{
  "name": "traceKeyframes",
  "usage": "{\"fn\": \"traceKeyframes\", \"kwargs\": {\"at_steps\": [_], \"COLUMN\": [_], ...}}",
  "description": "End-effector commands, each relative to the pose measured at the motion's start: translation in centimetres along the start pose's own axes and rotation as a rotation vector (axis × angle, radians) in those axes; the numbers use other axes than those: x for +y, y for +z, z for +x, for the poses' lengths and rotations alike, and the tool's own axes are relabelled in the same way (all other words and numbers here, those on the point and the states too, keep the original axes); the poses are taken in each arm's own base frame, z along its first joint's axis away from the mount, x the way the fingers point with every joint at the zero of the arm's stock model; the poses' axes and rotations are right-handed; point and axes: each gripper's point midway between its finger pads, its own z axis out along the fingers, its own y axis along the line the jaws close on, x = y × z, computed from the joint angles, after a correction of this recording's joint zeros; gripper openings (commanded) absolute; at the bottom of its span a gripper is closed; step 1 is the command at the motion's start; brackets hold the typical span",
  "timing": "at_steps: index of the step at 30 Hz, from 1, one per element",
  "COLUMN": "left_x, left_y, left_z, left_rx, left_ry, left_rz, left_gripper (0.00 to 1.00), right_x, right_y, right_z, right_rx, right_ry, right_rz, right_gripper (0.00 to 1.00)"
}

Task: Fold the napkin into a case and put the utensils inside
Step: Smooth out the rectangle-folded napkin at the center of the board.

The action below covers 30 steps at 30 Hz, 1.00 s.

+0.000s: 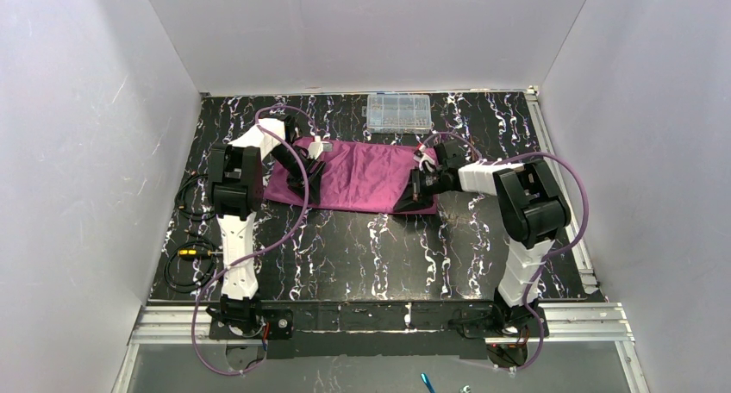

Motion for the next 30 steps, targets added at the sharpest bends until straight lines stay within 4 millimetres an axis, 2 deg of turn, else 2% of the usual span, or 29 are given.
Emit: {"fn": "traceKeyframes", "kwargs": {"at_steps": [1,7,14,21,24,26,28,30], "left_x": [0.6,0.9,1.0,1.2,1.2,1.1,1.1,1.1], "left_y": [-0.6,-0.7,-0.8,-0.9,-0.9,-0.9,-1.0,-1.1], "left_z": [0.4,0.3,0.1,0.0,0.0,0.0,0.0,0.0], "left_rx": [0.001,0.003,-0.001,-0.001,0.0,0.001,0.002,0.002], "left_ry": [0.046,0.052,0.059,0.06,0.059,0.061,0.062,0.065], "left_rz": [-0.047,-0.054,-0.063,-0.069,-0.071,-0.071,-0.072,-0.075], "left_gripper": [0.45,0.44,0.44,0.43,0.43,0.43,0.43,0.43], "right_x": [-3.1,-4.9,-6.6,-7.3,-5.9,-4.1,-3.2,-3.4], "right_y": [-2.2,-4.2,-4.3,-5.1,-5.8,-6.5,-7.2,-8.0], "right_z": [0.2,0.6,2.3,2.1,0.4,-1.2,-1.6,-0.9], "right_rx": [-0.027,-0.057,-0.022,-0.039,-0.075,-0.101,-0.09,-0.049], "right_ry": [0.06,0.107,0.14,0.15,0.112,0.059,0.022,0.016], "right_rz": [0.137,0.186,0.216,0.2,0.145,0.11,0.116,0.169], "right_gripper": [0.01,0.01,0.01,0.01,0.01,0.06,0.09,0.09]}}
